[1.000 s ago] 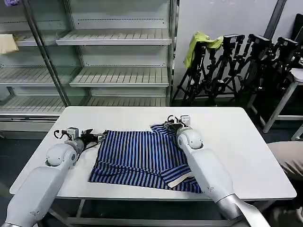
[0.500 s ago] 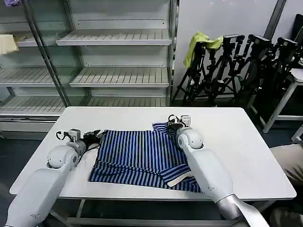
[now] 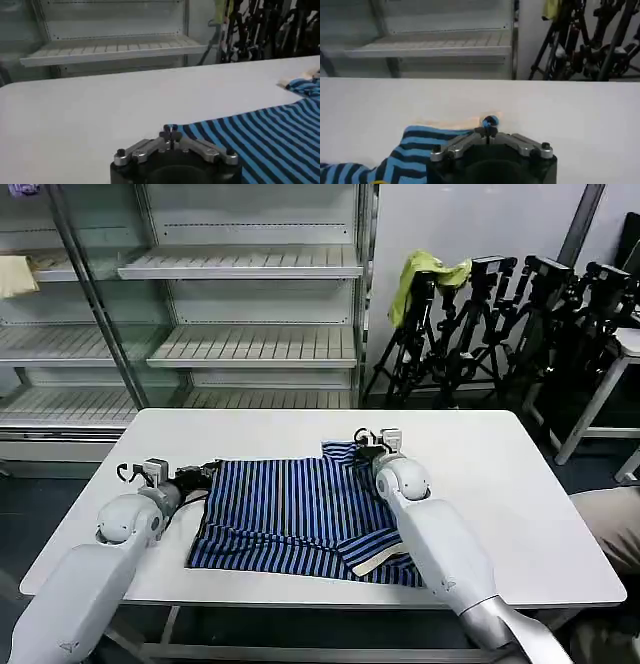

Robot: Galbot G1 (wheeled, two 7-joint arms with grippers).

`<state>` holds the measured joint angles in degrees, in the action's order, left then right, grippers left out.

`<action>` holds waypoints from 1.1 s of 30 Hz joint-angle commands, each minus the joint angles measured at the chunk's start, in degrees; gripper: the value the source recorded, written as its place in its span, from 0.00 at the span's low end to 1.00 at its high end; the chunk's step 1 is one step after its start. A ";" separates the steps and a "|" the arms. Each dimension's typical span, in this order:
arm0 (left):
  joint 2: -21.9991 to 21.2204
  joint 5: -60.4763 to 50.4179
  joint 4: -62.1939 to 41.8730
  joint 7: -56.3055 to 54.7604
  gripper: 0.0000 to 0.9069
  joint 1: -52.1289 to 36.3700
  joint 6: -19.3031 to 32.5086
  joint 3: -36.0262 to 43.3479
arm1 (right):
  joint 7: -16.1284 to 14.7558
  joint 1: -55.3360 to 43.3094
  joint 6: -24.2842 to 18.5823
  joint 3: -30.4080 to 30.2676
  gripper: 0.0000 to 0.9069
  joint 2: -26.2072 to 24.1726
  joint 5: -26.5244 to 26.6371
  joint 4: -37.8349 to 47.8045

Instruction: Fold and organize the clothes.

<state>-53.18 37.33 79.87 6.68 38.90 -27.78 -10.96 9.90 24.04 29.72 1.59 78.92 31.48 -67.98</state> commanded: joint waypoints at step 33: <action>-1.92 -0.96 -2.34 -2.54 0.03 -1.26 -0.44 0.69 | -0.41 5.59 -0.55 -0.23 0.00 -5.58 1.56 -10.94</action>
<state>-54.72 37.16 79.34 4.37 38.38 -27.11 -10.67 9.49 29.30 29.24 1.40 73.67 32.91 -78.25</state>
